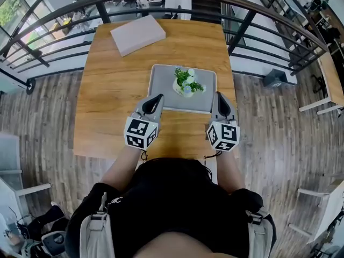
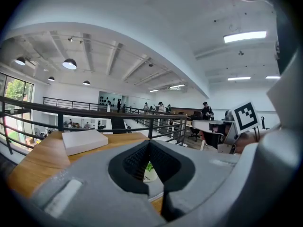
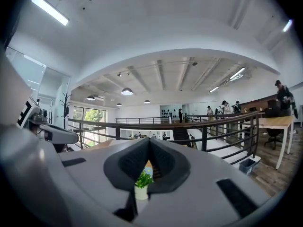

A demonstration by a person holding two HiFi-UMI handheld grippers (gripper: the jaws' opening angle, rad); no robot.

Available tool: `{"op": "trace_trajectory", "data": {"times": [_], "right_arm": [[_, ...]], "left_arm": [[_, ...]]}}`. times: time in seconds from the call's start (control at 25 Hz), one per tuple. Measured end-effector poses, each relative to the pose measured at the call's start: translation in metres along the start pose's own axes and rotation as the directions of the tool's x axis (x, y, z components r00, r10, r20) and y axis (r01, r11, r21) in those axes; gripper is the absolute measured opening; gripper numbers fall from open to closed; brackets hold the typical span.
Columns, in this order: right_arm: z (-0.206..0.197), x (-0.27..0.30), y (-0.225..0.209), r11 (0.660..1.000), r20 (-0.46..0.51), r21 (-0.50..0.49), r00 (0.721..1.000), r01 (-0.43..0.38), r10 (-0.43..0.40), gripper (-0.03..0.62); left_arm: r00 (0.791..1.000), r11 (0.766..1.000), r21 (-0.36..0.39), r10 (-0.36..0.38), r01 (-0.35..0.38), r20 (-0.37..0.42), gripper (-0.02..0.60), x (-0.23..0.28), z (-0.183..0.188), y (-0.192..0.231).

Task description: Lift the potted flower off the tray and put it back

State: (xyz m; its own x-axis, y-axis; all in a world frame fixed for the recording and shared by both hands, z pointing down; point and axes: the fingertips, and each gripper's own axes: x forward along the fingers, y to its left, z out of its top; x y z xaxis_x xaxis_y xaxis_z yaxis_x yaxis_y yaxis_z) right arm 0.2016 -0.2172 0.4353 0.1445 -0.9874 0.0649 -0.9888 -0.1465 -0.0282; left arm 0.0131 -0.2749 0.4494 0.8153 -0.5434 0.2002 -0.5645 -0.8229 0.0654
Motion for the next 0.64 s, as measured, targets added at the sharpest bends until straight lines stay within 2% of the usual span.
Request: {"op": "trace_trajectory", "data": {"times": [0.32, 0.64], "right_arm": [[0.002, 0.008, 0.019, 0.998, -0.004, -0.011, 0.998, -0.055, 0.055, -0.006], [0.003, 0.010, 0.027, 0.997, -0.001, -0.025, 0.998, -0.068, 0.068, -0.005]], "left_arm": [[0.999, 0.999, -0.013, 0.038, -0.038, 0.017, 0.015, -0.010, 0.001, 0.009], [0.995, 0.996, -0.022, 0.085, -0.084, 0.044, 0.014, -0.019, 0.002, 0.019]]}}
